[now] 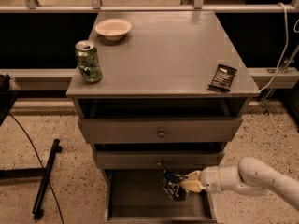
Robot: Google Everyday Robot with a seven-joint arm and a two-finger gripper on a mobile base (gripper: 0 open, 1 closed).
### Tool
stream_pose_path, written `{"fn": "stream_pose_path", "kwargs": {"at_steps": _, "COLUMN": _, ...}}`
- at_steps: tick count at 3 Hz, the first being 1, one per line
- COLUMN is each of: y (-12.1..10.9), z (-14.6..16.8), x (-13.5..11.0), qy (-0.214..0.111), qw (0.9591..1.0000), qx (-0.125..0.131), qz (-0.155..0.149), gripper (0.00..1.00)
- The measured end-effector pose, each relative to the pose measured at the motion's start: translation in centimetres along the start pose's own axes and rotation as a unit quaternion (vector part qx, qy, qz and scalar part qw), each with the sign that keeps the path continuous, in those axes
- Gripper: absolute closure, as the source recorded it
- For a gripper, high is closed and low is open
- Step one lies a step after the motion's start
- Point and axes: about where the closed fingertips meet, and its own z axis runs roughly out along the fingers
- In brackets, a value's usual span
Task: Place blue chip bag into bottom drawer
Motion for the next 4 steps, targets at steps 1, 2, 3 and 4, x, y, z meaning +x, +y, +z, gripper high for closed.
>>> {"fn": "stream_pose_path", "kwargs": {"at_steps": 1, "y": -1.3, "z": 1.1, "x": 3.6, "qy": -0.005, "qw": 0.9999, "qx": 0.007, "qz": 0.014, "gripper": 1.0}}
{"fn": "stream_pose_path", "kwargs": {"at_steps": 2, "y": -1.1, "z": 1.3, "x": 3.2, "qy": -0.007, "qw": 1.0, "qx": 0.004, "qz": 0.004, "gripper": 1.0}}
{"fn": "stream_pose_path", "kwargs": {"at_steps": 3, "y": -2.7, "z": 1.3, "x": 4.4, "qy": -0.001, "qw": 0.9995, "qx": 0.026, "qz": 0.02, "gripper": 1.0}}
{"fn": "stream_pose_path", "kwargs": {"at_steps": 4, "y": -6.4, "z": 1.1, "x": 7.0, "qy": 0.002, "qw": 0.997, "qx": 0.076, "qz": 0.017, "gripper": 1.0}}
